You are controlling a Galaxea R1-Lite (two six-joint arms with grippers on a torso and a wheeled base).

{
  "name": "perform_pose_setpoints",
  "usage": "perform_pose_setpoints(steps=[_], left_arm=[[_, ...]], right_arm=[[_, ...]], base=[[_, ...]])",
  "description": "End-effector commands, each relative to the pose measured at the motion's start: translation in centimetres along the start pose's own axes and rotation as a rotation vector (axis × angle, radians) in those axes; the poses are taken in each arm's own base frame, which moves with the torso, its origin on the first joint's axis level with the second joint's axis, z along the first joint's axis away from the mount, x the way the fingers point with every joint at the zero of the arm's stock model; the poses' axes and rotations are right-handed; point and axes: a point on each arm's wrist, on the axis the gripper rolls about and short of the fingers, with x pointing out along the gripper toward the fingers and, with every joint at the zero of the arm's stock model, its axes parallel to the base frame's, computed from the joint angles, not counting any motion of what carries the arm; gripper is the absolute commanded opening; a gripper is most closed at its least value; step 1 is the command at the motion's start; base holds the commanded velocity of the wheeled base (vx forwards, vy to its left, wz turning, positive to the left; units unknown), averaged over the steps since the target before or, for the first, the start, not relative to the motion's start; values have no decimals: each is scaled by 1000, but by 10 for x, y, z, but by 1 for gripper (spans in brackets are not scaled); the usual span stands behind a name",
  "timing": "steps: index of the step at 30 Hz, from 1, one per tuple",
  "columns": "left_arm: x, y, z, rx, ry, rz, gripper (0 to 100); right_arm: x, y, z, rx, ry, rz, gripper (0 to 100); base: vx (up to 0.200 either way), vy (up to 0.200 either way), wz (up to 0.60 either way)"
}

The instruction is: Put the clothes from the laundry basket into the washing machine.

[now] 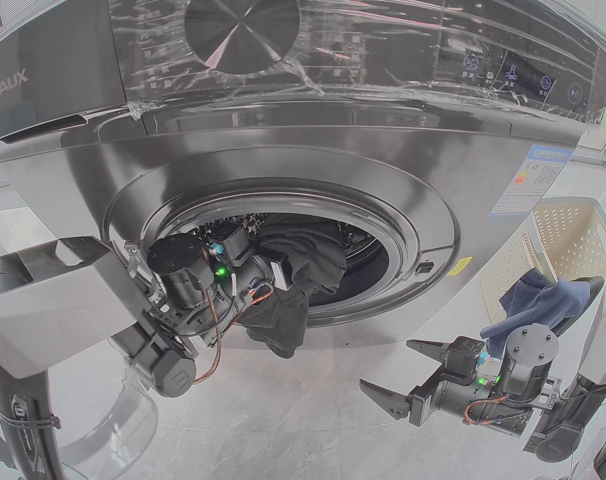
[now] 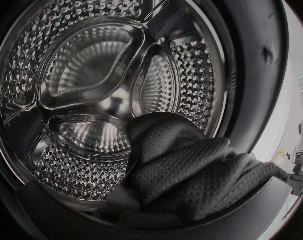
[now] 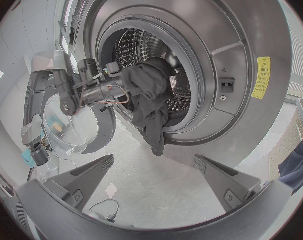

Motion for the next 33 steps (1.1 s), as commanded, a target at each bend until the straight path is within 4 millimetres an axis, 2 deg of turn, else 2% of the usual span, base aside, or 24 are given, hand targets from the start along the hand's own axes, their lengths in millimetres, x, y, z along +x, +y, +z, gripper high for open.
perform_pose_setpoints(steps=[1,2,6,7,9,15,19,25,26,29,33], left_arm=[[21,15,-33,4,38,38,0],[21,15,-33,4,38,38,0],[48,30,-27,6,20,66,0],[48,30,-27,6,20,66,0],[65,40,-22,9,6,85,0],[93,51,-9,-8,-50,130,0],[98,51,-5,-29,-53,137,0],[96,48,-1,-60,-46,133,0],[95,45,-2,-67,-40,129,100],[91,43,-4,-87,-7,131,100],[77,33,-12,-104,118,127,100]], right_arm=[[0,2,-2,-2,8,8,100],[0,2,-2,-2,8,8,100],[1,2,-2,-2,8,9,100],[1,2,-2,-2,8,9,100],[1,2,-2,-2,8,9,100],[1,2,-1,-2,6,9,100],[1,2,-1,-2,6,9,100],[2,3,0,-2,0,10,100],[2,3,0,-2,0,10,100],[2,3,0,-2,0,10,100],[3,2,0,-3,0,10,100]], base=[[0,0,0],[0,0,0],[0,0,0],[0,0,0],[0,0,0],[0,0,0],[0,0,0],[0,0,0],[0,0,0],[0,0,0],[0,0,0]])
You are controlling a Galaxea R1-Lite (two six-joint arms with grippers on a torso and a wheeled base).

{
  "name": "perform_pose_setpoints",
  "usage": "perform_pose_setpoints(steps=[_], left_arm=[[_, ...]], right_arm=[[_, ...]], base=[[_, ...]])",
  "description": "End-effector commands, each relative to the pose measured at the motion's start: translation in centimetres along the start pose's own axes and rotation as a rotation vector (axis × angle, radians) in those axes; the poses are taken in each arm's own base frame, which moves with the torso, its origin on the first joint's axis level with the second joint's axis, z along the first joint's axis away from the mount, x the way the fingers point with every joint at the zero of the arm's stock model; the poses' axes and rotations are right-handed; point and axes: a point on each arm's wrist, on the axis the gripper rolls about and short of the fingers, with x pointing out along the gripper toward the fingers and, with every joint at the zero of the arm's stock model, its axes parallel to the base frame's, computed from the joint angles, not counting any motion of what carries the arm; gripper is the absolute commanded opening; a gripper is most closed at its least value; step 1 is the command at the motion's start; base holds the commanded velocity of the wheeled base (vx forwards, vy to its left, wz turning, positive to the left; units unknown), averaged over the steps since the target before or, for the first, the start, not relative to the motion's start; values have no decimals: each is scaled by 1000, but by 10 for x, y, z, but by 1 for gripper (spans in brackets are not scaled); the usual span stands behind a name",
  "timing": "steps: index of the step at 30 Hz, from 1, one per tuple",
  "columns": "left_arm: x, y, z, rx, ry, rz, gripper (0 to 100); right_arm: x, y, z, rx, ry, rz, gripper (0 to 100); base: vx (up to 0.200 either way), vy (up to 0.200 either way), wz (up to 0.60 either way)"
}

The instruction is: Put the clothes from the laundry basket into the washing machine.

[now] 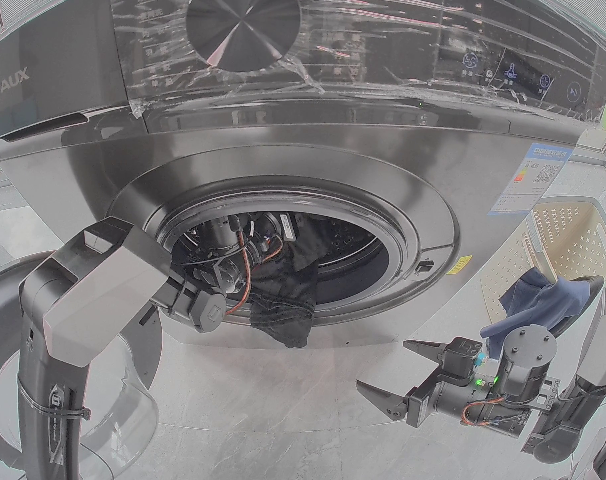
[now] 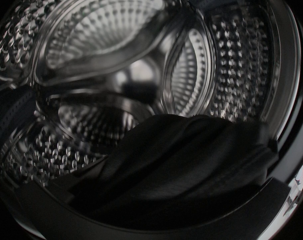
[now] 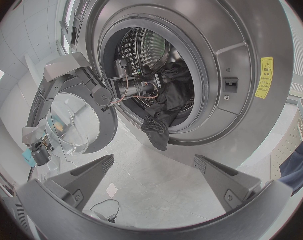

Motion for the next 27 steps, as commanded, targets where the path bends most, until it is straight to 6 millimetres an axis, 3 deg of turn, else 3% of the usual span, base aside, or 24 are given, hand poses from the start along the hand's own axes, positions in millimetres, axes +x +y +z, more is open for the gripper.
perform_pose_setpoints(steps=[1,13,14,20,25,27], left_arm=[[-14,-8,-3,-4,100,-4,100],[-22,-2,-37,16,285,21,100],[-22,-2,-38,17,291,22,0],[-17,0,-47,18,311,25,0],[5,-2,-39,7,221,40,0],[22,-3,-29,-34,112,111,0]], right_arm=[[1,0,0,1,1,0,100],[1,0,0,-1,0,2,100],[1,0,0,-1,-2,2,100],[2,0,1,-1,-5,1,100],[3,0,2,-1,-11,1,100],[3,0,2,-1,-14,1,100]], base=[[0,0,0],[0,0,0],[0,0,0],[0,0,0],[0,0,0],[0,0,0]])
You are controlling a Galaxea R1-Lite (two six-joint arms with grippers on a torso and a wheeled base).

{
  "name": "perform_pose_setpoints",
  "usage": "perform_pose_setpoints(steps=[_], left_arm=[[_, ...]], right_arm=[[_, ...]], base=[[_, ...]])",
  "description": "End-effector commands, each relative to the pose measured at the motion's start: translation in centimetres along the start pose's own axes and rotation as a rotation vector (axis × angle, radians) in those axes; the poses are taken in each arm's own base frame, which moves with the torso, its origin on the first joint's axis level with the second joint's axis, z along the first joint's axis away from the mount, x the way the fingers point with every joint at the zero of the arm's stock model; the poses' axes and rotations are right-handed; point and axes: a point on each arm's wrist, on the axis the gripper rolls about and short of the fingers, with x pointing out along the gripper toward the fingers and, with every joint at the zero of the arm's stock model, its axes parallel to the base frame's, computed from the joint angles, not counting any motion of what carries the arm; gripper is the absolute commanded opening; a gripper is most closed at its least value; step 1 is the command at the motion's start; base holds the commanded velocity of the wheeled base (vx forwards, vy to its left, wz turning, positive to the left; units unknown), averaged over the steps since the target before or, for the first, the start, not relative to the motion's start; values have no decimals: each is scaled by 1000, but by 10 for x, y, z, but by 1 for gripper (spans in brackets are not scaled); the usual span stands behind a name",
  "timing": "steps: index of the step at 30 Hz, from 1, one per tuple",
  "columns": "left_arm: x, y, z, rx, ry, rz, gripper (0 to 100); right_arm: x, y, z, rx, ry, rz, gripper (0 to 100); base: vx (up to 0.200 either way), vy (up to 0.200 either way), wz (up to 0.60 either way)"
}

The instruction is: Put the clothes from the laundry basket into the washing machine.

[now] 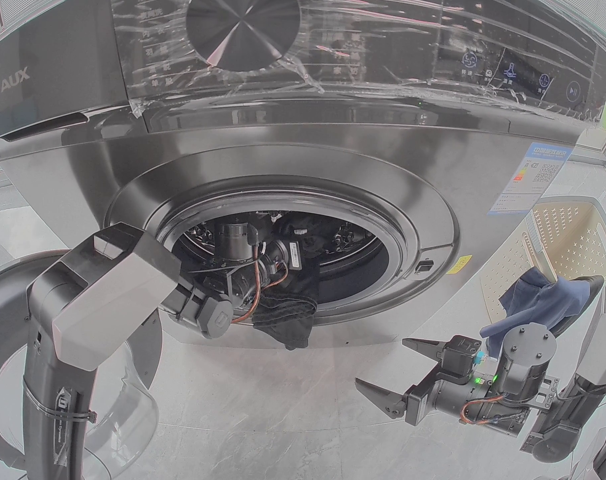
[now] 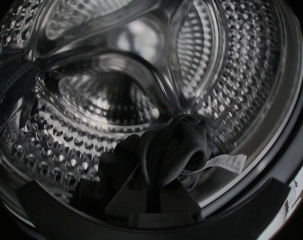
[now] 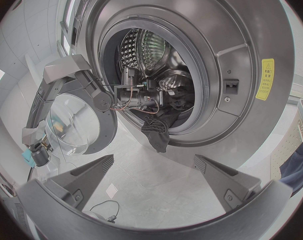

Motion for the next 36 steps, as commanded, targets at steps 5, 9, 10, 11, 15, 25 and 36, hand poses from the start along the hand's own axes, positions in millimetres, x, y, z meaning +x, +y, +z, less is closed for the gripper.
perform_pose_setpoints(steps=[5,9,10,11,15,25,36], left_arm=[[33,0,35,-106,-259,69,0],[31,-1,42,-107,-285,67,0],[30,-1,43,-108,-289,66,0],[30,-1,44,-108,-291,65,100],[16,-6,53,-107,-266,61,100],[-51,-27,15,-44,84,32,100],[-59,-15,-28,17,224,64,100]], right_arm=[[2,0,2,2,-10,1,100],[2,0,2,2,-11,1,100],[2,0,2,2,-11,1,100],[2,0,2,0,-11,1,100],[2,0,2,2,-10,1,100],[2,0,1,2,-8,1,100],[3,0,0,2,-2,0,100]], base=[[0,0,0],[0,0,0],[0,0,0],[0,0,0],[0,0,0],[0,0,0],[0,0,0]])
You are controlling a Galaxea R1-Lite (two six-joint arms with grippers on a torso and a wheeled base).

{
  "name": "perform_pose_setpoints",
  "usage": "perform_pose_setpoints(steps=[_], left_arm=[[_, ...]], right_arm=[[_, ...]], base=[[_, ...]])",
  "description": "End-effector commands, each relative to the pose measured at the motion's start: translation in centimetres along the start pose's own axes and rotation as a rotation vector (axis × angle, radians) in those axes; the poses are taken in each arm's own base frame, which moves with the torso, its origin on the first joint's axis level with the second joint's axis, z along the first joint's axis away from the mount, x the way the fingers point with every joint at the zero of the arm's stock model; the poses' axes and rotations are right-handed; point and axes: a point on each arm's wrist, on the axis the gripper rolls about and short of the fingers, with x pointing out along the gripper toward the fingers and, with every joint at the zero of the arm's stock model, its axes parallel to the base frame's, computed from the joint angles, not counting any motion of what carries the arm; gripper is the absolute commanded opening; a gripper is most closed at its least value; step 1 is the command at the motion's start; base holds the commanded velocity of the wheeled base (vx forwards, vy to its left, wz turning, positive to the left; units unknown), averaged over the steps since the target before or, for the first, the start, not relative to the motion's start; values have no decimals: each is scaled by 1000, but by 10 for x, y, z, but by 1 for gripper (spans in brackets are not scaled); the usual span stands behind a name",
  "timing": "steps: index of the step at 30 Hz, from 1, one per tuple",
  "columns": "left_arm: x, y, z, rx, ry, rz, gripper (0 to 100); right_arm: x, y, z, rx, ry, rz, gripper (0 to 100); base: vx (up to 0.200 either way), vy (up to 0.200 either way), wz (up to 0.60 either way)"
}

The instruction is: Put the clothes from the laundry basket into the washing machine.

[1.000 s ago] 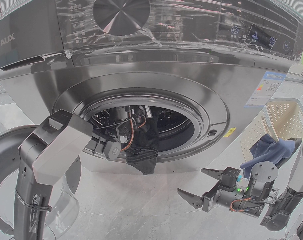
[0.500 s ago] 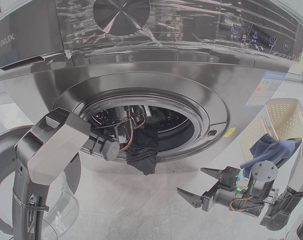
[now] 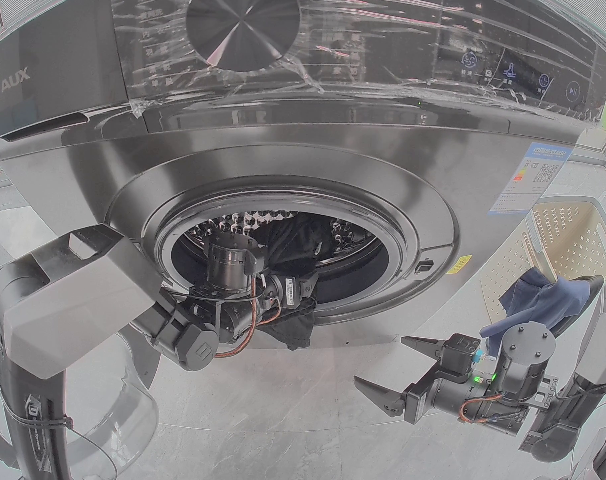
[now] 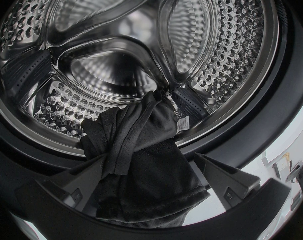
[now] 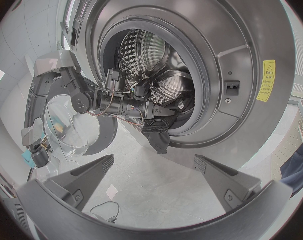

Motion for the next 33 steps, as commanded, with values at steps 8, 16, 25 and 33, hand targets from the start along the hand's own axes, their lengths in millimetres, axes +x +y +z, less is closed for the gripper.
perform_pose_setpoints(steps=[8,16,25,33], left_arm=[[18,12,-16,22,40,35,0],[18,7,-9,22,22,23,0],[40,-3,34,-75,-196,-27,0],[60,-3,49,-107,-373,-43,0]], right_arm=[[1,0,-1,0,5,0,100],[1,0,-1,0,1,0,100],[2,0,0,0,-3,-1,100],[2,0,1,0,-5,-1,100]], base=[[0,0,0],[0,0,0],[0,0,0],[0,0,0]])
